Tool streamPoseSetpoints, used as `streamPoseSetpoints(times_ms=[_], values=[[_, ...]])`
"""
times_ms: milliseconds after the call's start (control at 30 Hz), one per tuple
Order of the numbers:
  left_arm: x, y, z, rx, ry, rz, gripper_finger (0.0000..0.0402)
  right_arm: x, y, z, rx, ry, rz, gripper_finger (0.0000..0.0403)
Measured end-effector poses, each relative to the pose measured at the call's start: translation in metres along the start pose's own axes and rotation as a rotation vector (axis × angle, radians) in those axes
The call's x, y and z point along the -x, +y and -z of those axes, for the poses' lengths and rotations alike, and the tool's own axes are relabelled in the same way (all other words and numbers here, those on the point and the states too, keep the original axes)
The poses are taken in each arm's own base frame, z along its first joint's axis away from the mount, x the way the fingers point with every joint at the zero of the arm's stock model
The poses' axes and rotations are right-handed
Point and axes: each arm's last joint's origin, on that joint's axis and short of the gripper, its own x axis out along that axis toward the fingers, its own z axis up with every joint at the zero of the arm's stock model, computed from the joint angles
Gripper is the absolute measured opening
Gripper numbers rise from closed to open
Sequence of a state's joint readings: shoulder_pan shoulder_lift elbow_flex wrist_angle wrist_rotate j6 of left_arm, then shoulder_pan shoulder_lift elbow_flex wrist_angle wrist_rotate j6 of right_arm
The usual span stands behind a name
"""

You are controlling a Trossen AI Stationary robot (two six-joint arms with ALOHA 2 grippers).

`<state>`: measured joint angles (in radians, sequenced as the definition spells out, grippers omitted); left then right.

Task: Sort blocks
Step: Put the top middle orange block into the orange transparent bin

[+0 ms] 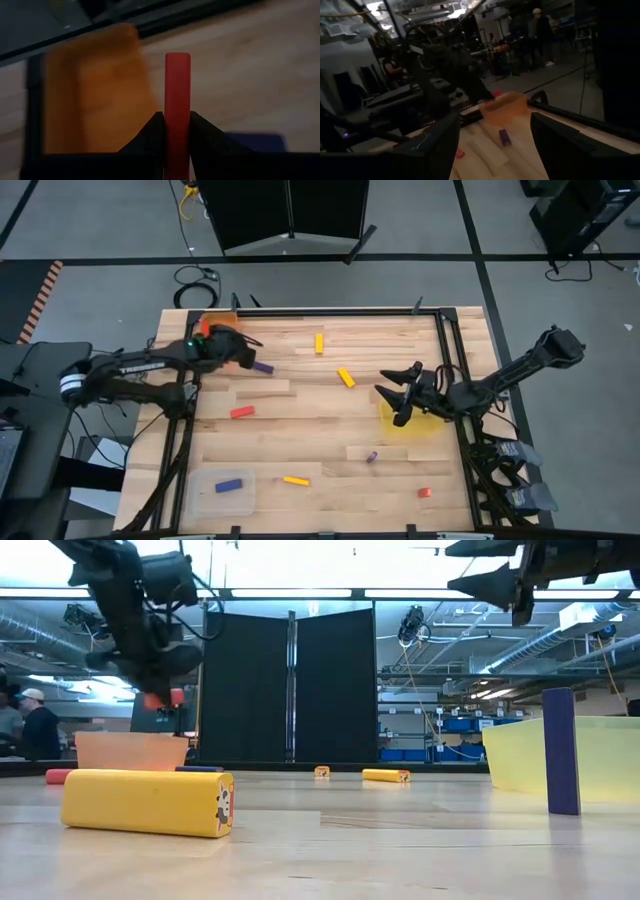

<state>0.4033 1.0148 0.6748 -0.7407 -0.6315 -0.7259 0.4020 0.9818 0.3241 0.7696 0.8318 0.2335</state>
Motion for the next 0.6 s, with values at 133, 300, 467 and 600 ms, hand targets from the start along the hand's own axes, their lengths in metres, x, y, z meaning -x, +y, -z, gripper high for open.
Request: streamPoseSetpoints(times_ms=[133, 300, 467, 600], values=[[-0.011, 0.014, -0.003, 0.045, 0.022, -0.073, 0.0063, -0.007, -0.002, 0.009, -0.024, 0.023, 0.035, 0.0254], [-0.024, 0.028, -0.008, 0.081, 0.074, -0.123, 0.0063, -0.017, -0.001, 0.026, -0.060, 0.058, 0.069, 0.0254], [-0.035, 0.036, -0.014, 0.101, 0.126, -0.092, 0.0095, -0.039, 0.013, 0.034, -0.020, 0.084, 0.093, 0.0254], [-0.039, 0.041, -0.016, 0.113, 0.149, -0.086, 0.0141, -0.061, 0.031, 0.036, 0.075, 0.091, 0.100, 0.0254]])
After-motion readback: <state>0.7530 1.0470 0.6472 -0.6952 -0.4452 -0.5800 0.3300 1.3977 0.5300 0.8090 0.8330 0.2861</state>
